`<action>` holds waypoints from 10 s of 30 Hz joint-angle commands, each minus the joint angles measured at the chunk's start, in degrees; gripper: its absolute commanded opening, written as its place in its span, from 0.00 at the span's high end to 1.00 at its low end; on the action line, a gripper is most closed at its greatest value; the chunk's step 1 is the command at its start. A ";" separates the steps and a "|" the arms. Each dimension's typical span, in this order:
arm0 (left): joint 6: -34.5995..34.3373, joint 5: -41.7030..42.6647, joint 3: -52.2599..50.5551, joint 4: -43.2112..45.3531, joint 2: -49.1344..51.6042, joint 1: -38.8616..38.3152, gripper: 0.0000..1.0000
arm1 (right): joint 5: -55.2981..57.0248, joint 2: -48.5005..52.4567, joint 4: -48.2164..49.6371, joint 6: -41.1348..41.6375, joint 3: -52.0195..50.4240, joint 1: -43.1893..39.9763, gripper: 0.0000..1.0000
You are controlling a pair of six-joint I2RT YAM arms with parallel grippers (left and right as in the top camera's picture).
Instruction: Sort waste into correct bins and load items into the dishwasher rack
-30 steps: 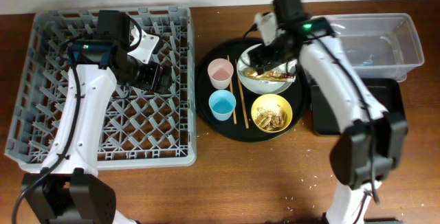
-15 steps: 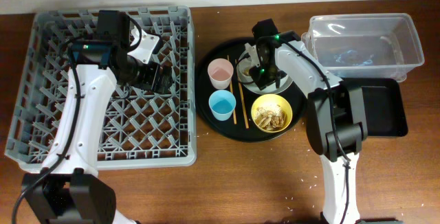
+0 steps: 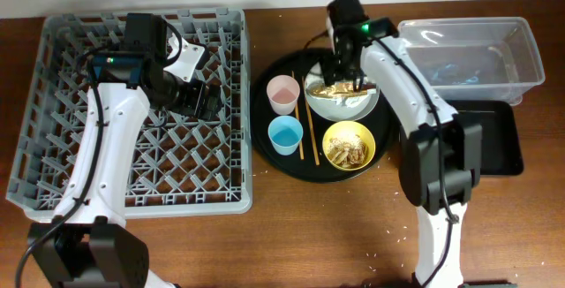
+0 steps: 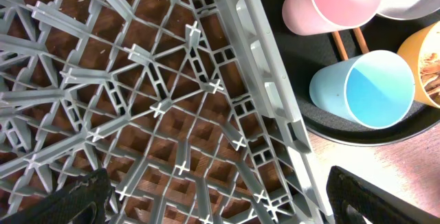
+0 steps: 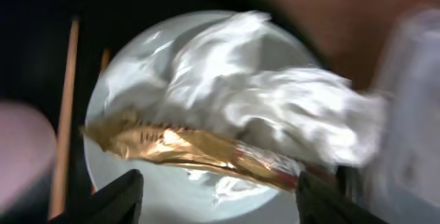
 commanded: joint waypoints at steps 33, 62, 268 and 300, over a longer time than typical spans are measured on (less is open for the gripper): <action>0.26 1.03 0.79 -0.07 -1.09 0.37 0.00 | -0.76 7.37 10.45 48.83 -13.07 -0.07 0.32; 0.26 1.03 0.79 -0.07 -1.09 0.37 0.00 | -2.86 -1.44 5.88 29.86 -6.99 -0.13 0.09; 0.26 1.03 0.79 -0.07 -1.09 0.37 0.00 | -66.60 -28.74 3.19 -29.07 -40.59 -46.82 0.72; 0.26 1.03 0.79 -0.07 -1.09 0.37 0.00 | 8.26 -15.72 9.94 -6.32 -40.39 -19.15 0.96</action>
